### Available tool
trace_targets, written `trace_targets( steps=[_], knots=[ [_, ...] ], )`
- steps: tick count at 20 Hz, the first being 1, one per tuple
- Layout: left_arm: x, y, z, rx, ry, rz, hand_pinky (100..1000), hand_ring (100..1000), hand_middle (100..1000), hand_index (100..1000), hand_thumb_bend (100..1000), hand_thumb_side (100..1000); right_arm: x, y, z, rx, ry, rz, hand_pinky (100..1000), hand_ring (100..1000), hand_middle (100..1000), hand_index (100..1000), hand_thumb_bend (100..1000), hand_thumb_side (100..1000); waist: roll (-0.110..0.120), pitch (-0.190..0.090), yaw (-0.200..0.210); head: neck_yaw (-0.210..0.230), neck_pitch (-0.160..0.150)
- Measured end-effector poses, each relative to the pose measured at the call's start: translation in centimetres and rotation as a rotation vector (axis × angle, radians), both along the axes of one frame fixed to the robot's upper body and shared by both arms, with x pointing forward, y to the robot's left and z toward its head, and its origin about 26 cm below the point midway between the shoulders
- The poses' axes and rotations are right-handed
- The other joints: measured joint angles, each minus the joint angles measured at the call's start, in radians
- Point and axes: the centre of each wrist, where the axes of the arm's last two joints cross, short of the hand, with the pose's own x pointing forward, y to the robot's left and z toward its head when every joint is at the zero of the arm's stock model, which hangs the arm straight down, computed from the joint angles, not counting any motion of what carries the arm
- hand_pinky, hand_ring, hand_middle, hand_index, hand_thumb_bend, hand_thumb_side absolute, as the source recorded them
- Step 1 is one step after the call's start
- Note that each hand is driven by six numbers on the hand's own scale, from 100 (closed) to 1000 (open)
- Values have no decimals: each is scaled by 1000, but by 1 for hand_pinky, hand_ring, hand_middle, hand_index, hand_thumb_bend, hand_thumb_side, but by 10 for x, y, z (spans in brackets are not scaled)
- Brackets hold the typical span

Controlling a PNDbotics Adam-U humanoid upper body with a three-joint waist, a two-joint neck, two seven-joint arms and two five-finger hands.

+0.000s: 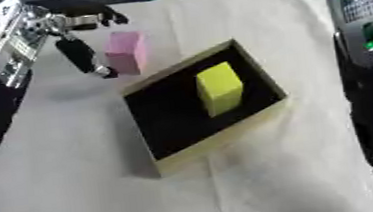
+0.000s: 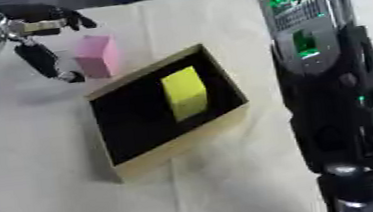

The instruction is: Pick up objects on the table and place them in the box.

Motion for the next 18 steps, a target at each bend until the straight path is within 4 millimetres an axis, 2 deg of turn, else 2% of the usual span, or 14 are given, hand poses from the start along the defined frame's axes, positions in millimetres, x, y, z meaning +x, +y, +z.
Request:
trace_targets(
  steps=[5, 8, 12, 15, 17, 18],
  knots=[
    [4, -1, -5, -17, -3, 2, 889, 869, 862, 1000, 444, 321, -1, -2, 1, 15, 1, 2, 788, 752, 764, 991, 100, 1000, 0, 16, -13, 9, -13],
    [6, 0, -6, -32, -11, 7, 849, 818, 784, 952, 396, 324, -1, -3, 2, 27, 1, 3, 788, 751, 763, 992, 100, 1000, 1, 22, -18, 13, -19],
    [7, 0, -7, -54, -28, 6, 766, 684, 589, 821, 315, 297, -1, -6, 2, 43, 5, -1, 787, 750, 762, 993, 100, 1000, 1, 25, -19, 15, -20],
    [7, 0, -7, -68, -34, 6, 734, 590, 491, 743, 250, 262, 0, -8, -1, 54, 16, -5, 787, 749, 761, 994, 100, 1000, 1, 25, -20, 16, -20],
    [7, 0, -7, -74, -41, 10, 687, 529, 435, 680, 189, 201, 0, -10, -2, 63, 20, -5, 786, 749, 761, 994, 100, 1000, 1, 25, -22, 16, -20],
    [6, 0, -6, -76, -47, 14, 634, 489, 396, 629, 163, 148, 1, -11, -3, 68, 22, -7, 786, 749, 760, 994, 100, 1000, 1, 24, -23, 17, -20]
  ],
)
